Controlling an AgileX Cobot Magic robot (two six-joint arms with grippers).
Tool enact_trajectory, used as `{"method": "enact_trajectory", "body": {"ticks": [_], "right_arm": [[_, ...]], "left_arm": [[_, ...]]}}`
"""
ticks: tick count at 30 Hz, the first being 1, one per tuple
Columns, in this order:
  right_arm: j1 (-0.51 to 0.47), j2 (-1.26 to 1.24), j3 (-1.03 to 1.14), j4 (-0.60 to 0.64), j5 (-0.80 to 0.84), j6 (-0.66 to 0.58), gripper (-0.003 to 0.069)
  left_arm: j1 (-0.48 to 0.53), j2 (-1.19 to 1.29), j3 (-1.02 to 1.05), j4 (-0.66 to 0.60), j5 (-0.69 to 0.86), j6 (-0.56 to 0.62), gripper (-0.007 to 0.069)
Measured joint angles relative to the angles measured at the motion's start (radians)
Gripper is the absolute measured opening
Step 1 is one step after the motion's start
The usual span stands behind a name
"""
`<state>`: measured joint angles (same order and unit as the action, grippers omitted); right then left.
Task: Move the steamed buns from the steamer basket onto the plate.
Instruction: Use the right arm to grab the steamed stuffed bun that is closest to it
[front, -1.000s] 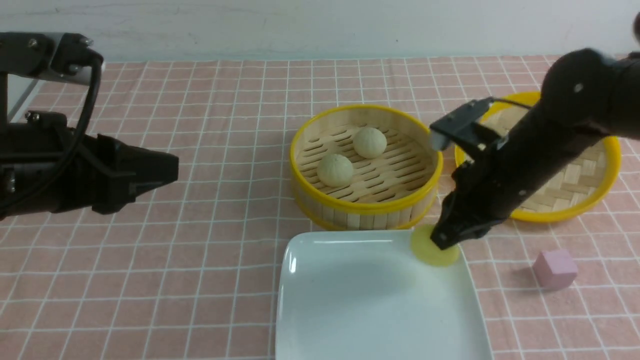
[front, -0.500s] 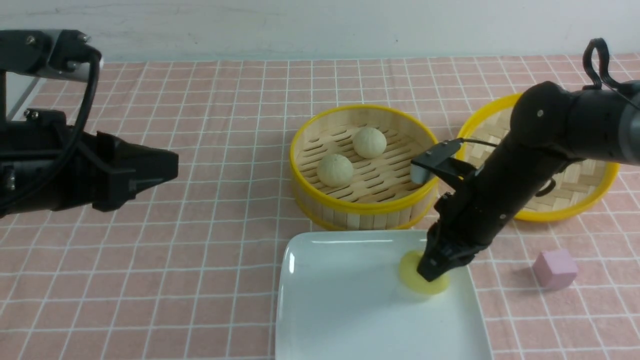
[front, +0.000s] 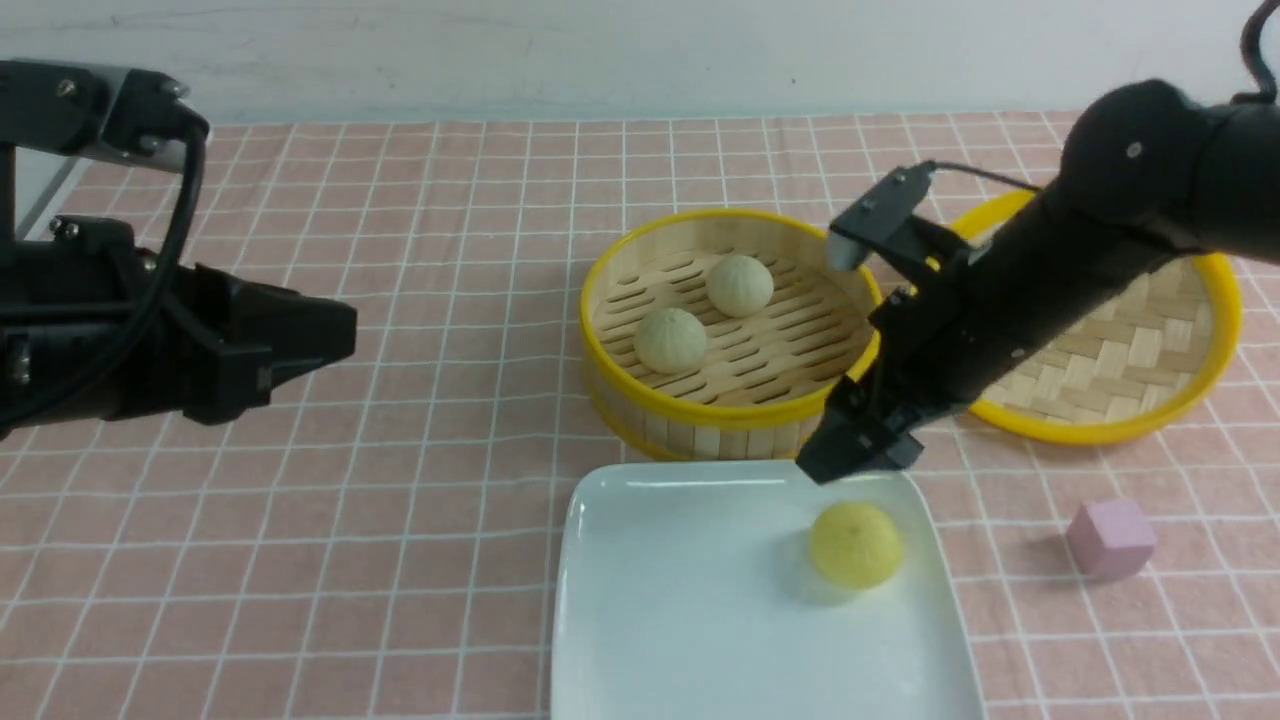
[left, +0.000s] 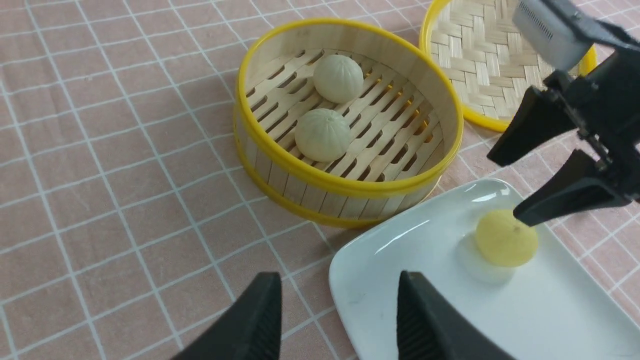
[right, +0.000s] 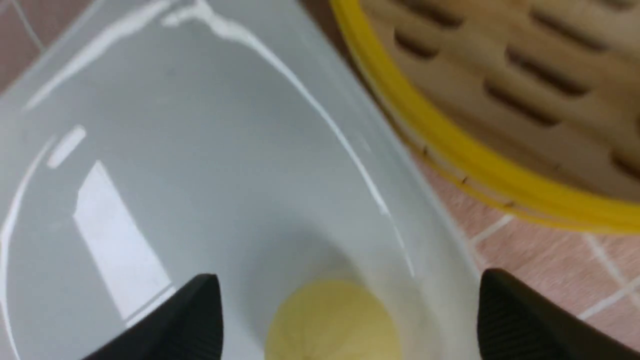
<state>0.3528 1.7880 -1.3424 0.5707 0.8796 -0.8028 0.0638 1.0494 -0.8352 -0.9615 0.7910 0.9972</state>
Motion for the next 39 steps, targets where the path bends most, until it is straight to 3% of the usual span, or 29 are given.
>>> {"method": "enact_trajectory", "body": {"ticks": [6, 10, 20, 33, 39], "right_arm": [[0.000, -0.105, -0.160, -0.007, 0.087, 0.097, 0.0502], [0.000, -0.133, -0.233, -0.017, 0.120, 0.147, 0.0462], [0.000, -0.024, -0.332, -0.102, 0.032, 0.229, 0.0454], [0.000, 0.410, -0.696, -0.136, 0.003, 0.251, 0.0454], [0.000, 0.512, -0.771, -0.241, 0.001, 0.281, 0.0454]], "left_arm": [[0.000, 0.000, 0.000, 0.000, 0.000, 0.002, 0.0344], [0.000, 0.000, 0.000, 0.000, -0.001, 0.002, 0.0344], [0.000, 0.000, 0.000, 0.000, 0.015, 0.003, 0.0344], [0.000, 0.000, 0.000, 0.002, 0.100, 0.006, 0.0344], [0.000, 0.000, 0.000, 0.003, 0.103, 0.006, 0.0344]]}}
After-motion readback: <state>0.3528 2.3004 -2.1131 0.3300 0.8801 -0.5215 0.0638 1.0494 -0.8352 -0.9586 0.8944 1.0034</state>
